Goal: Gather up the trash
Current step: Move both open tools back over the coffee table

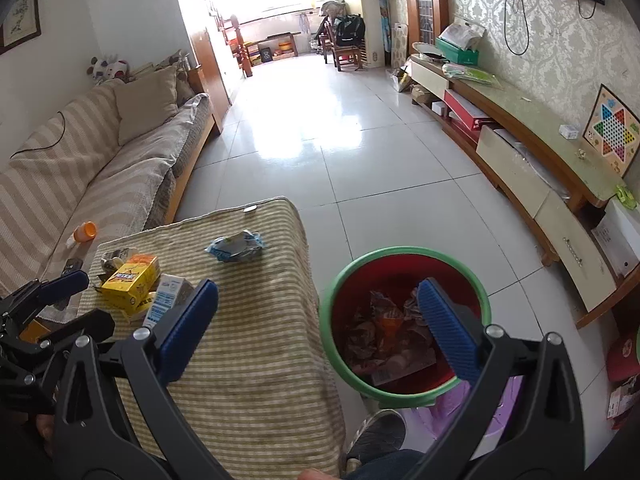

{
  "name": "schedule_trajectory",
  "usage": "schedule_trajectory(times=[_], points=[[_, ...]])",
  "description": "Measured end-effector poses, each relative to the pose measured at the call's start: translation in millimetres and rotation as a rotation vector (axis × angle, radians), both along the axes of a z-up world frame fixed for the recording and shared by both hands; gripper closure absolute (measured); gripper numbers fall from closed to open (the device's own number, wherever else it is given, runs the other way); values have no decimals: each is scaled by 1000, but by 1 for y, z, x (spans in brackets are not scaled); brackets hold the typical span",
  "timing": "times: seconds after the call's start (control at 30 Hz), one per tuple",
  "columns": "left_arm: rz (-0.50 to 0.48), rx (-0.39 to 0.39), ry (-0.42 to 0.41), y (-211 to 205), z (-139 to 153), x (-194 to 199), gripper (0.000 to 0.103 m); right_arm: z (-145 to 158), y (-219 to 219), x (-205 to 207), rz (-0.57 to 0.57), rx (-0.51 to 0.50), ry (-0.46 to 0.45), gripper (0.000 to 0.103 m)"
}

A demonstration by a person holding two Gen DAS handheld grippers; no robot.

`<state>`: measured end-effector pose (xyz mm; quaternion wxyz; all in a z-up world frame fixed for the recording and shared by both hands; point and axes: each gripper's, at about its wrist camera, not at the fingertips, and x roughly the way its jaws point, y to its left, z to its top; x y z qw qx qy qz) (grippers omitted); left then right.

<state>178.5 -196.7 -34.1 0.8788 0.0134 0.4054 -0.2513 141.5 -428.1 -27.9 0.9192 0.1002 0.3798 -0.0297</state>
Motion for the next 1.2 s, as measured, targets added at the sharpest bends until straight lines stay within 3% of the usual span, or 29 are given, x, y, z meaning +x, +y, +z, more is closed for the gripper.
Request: schedule_trajectory(times=[0.33,0.77,0.97,1.2], points=[[144,-43,-3,97,1,-13,10,7,75,8,92,-32,0,5],[365,-50,42,208,-21,-16,8,-13,162,31,223,-44,38,5],[389,-62,69,222,-37,-4,8,-28,181,46,255,-46,71,5],[340,-68,105,200,-51,32,8,-56,180,55,259,-45,124,5]])
